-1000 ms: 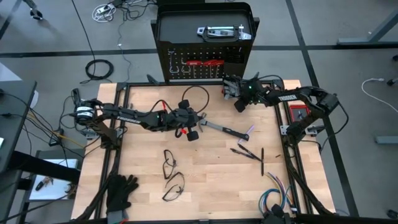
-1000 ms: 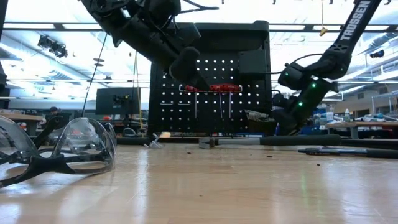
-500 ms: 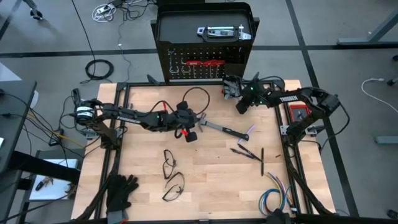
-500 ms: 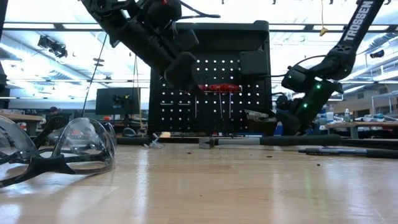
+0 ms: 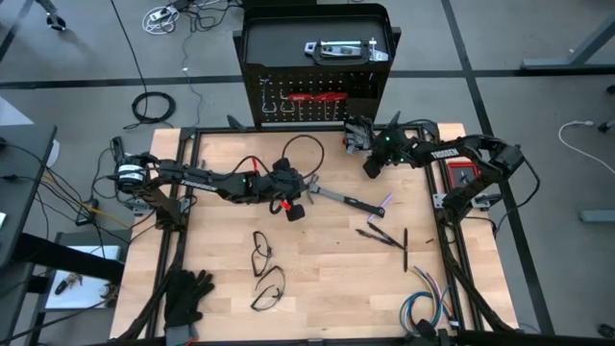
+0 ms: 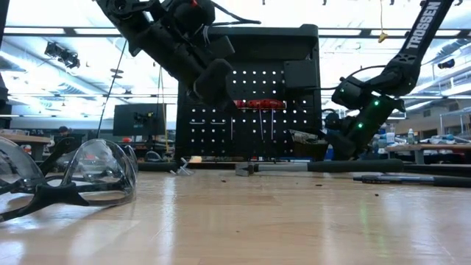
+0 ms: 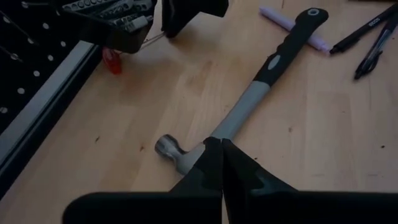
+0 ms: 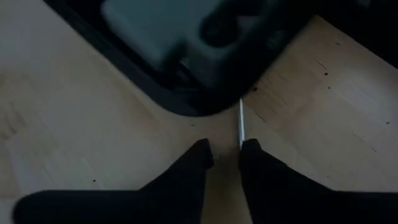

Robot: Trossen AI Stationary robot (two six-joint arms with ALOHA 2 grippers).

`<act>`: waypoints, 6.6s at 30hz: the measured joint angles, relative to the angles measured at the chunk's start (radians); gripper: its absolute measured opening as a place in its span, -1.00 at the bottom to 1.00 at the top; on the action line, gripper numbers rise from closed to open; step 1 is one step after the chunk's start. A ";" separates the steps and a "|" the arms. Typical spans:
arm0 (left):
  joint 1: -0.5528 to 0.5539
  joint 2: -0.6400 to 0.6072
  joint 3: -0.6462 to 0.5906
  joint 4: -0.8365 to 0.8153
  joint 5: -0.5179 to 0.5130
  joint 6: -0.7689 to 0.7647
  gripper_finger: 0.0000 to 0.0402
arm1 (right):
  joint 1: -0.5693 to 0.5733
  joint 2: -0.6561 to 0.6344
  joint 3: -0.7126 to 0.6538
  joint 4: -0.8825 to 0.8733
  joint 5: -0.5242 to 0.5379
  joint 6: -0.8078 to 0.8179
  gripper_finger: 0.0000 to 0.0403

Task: Hang tools onto peg board
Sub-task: Hang the T-shaped metric hex key on the pegboard

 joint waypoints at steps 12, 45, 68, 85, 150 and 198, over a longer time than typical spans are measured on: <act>0.000 0.000 0.000 -0.001 0.000 0.018 -0.99 | 0.019 -0.004 0.006 -0.059 -0.024 -0.012 -0.97; 0.203 0.093 0.149 0.061 0.097 0.046 -0.31 | 0.743 -0.644 -0.209 -0.047 0.279 0.508 -0.54; 0.403 0.343 0.474 -0.152 0.273 0.262 -0.45 | 0.797 -0.574 -0.208 0.130 0.465 0.386 -0.54; 0.132 0.107 0.062 0.272 0.186 0.163 -0.64 | 0.651 -0.089 0.082 -0.248 0.556 0.558 -0.65; 0.094 -0.056 -0.164 0.340 0.300 0.235 -0.64 | 0.254 0.194 0.085 0.077 0.477 0.672 -0.24; 0.202 -0.077 -0.387 0.597 0.387 0.055 -0.64 | 0.653 -0.078 0.083 -0.111 0.466 0.715 -0.92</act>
